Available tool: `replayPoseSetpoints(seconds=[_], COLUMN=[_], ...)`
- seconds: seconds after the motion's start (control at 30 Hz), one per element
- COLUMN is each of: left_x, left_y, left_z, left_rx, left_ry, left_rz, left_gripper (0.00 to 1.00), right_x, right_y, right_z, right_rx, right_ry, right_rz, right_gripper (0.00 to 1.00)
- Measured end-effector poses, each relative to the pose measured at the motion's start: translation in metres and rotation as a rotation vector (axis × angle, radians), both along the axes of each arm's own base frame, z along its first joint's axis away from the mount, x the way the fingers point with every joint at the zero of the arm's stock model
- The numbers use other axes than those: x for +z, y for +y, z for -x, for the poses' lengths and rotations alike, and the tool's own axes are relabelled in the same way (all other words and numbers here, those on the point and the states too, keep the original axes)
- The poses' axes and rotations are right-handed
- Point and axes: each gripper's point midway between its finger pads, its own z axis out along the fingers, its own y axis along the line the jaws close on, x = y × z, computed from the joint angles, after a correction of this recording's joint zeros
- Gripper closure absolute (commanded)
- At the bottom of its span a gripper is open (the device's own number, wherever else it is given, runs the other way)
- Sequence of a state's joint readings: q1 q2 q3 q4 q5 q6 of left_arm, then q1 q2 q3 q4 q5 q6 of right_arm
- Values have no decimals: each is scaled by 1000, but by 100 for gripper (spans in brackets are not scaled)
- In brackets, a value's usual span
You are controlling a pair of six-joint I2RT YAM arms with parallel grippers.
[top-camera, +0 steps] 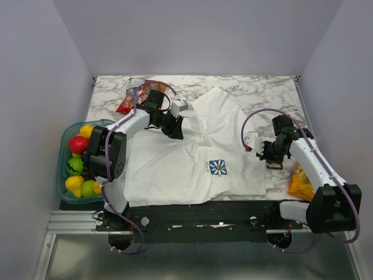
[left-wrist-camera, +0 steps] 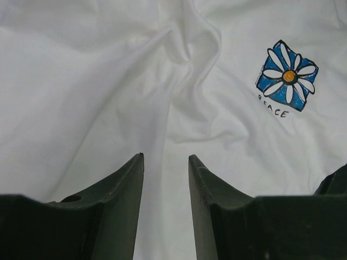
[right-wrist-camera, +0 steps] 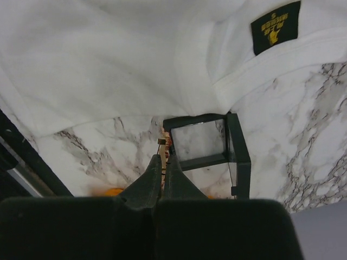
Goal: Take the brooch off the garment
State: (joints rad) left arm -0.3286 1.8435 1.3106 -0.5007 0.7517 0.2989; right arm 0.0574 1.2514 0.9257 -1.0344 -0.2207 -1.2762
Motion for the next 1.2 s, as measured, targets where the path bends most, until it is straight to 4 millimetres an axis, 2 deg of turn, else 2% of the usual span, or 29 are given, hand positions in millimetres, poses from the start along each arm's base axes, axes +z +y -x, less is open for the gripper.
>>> replayPoseSetpoints(seconds=[0.2, 0.43, 0.7, 1.2], left_x=[2, 3, 4, 4], left_y=[-2, -5, -8, -9], left_z=[-3, -3, -1, -1], left_rx=[17, 28, 24, 22], left_ry=[9, 16, 20, 20], left_rz=[9, 17, 18, 18], left_gripper=[54, 54, 54, 54], right_x=[-25, -20, -21, -35], right_y=[-26, -38, -43, -48], right_z=[0, -26, -44, -49], right_rx=[74, 74, 71, 96], right_ry=[-130, -246, -286, -243], right_rz=[153, 232, 270, 309], right_gripper=[100, 100, 99, 100])
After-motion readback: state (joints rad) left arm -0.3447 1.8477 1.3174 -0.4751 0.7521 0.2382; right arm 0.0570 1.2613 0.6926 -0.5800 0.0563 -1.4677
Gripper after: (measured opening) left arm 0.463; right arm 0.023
